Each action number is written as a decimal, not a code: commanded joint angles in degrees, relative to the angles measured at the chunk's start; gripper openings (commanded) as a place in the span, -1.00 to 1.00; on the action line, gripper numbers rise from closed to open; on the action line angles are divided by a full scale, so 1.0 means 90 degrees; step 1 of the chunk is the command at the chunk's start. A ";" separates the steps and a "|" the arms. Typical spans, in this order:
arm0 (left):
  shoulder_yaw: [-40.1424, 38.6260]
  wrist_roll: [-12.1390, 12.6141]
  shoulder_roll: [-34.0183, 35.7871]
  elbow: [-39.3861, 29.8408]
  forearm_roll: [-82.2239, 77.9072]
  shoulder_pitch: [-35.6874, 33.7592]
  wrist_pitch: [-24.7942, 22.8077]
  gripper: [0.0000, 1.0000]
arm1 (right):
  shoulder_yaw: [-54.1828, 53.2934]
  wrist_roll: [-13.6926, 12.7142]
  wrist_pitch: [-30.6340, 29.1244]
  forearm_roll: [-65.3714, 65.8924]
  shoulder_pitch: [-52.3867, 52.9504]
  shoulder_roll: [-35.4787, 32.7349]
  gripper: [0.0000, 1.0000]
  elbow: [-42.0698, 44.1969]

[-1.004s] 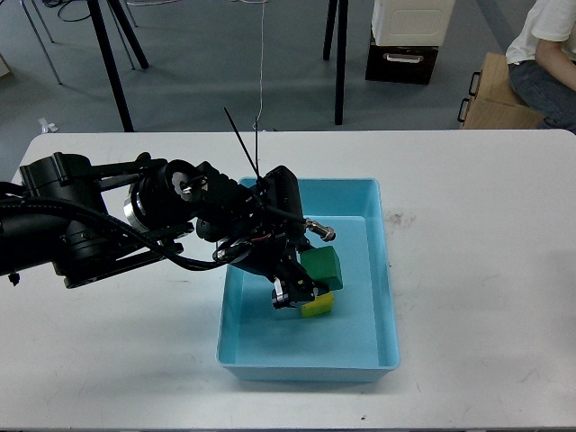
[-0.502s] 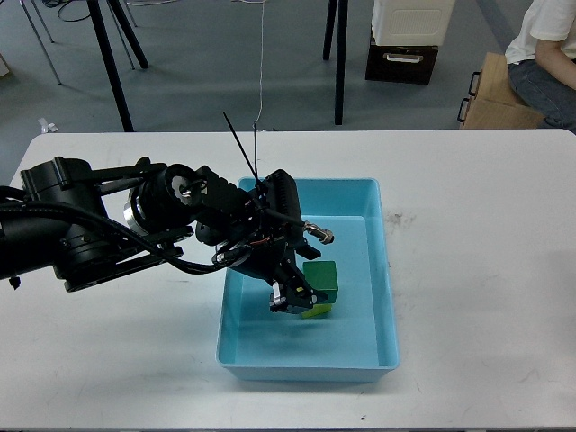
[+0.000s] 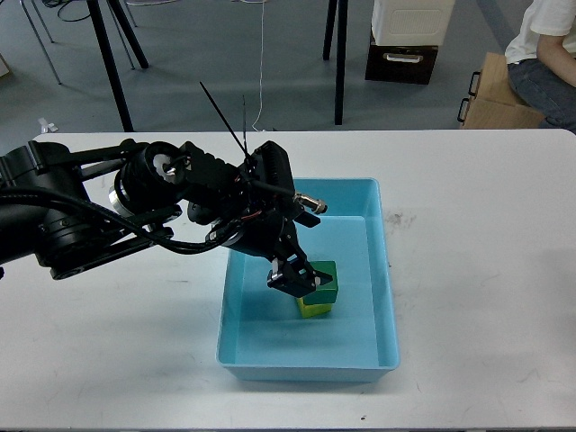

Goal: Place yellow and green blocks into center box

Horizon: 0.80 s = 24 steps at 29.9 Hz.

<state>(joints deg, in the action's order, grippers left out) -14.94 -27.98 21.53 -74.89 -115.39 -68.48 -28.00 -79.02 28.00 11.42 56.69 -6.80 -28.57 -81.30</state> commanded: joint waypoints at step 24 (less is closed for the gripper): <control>-0.5645 -0.0002 0.0049 0.0254 0.6450 0.5518 0.0000 0.97 | 0.0646 0.0000 -0.2558 -0.5046 0.1771 0.0576 0.97 -0.0010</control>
<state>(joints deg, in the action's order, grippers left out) -66.02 -28.00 21.97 -72.52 -67.77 -22.10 -27.99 -73.40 28.00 -11.21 18.06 9.84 -24.08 -81.52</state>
